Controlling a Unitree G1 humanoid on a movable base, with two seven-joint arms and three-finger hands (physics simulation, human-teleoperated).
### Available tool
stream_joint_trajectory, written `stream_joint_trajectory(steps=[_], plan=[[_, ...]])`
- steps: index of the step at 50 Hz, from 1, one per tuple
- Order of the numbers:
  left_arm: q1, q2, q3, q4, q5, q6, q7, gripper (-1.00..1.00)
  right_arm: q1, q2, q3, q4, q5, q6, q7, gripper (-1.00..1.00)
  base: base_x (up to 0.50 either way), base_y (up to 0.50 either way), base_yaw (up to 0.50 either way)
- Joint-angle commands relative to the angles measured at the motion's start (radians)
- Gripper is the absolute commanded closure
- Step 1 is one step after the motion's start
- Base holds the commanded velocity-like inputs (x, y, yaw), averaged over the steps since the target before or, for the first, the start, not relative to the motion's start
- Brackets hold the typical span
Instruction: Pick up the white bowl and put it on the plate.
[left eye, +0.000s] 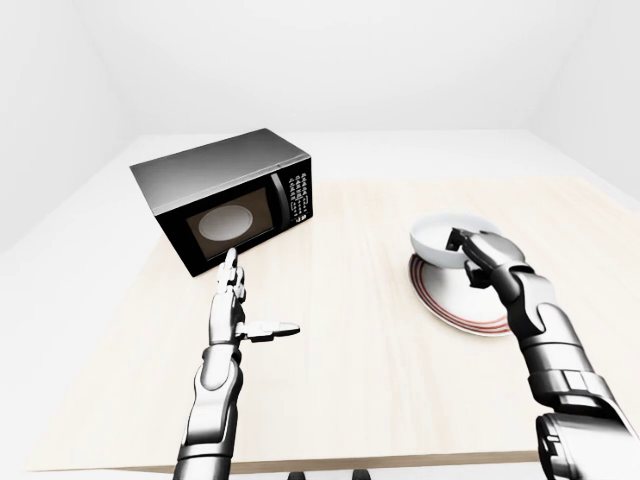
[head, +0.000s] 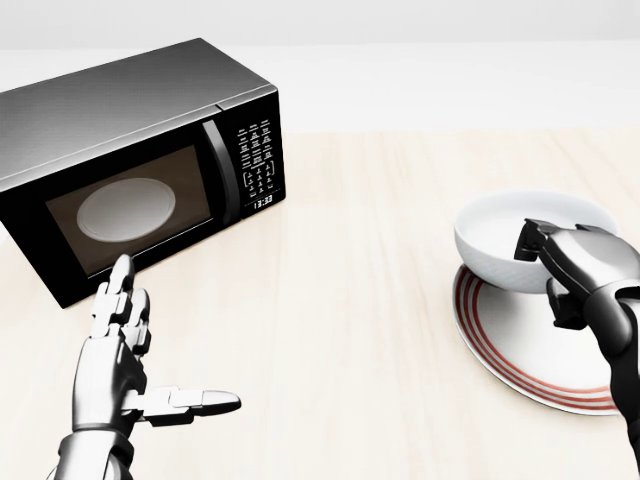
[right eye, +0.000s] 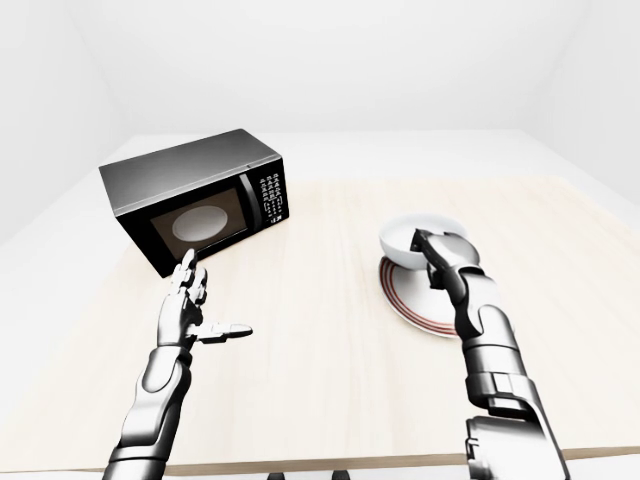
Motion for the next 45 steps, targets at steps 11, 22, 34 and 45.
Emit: stream_joint_trajectory(steps=[11, 22, 34, 45], plan=[[-0.002, 0.0, 0.0, 0.004, 0.001, 0.0, 0.001, -1.0, 0.025, -0.032, -0.031, -0.002, -0.064, 0.0, -0.034, 1.0, 0.0, 0.0, 0.0], [0.002, 0.0, 0.0, -0.011, 0.001, 0.0, 0.0, -1.0, 0.052, -0.033, -0.039, 0.001, -0.058, 0.0, -0.047, 1.0, 0.0, 0.0, 0.0], [-0.002, 0.0, 0.001, 0.002, 0.0, 0.0, 0.0, -1.0, 0.059, -0.031, -0.033, 0.035, -0.056, 0.0, -0.073, 1.0, 0.0, 0.0, 0.0], [-0.005, 0.0, 0.0, 0.023, 0.003, 0.0, 0.001, -1.0, 0.062, -0.034, -0.031, 0.049, -0.052, 0.0, -0.08, 1.0, 0.0, 0.0, 0.0]])
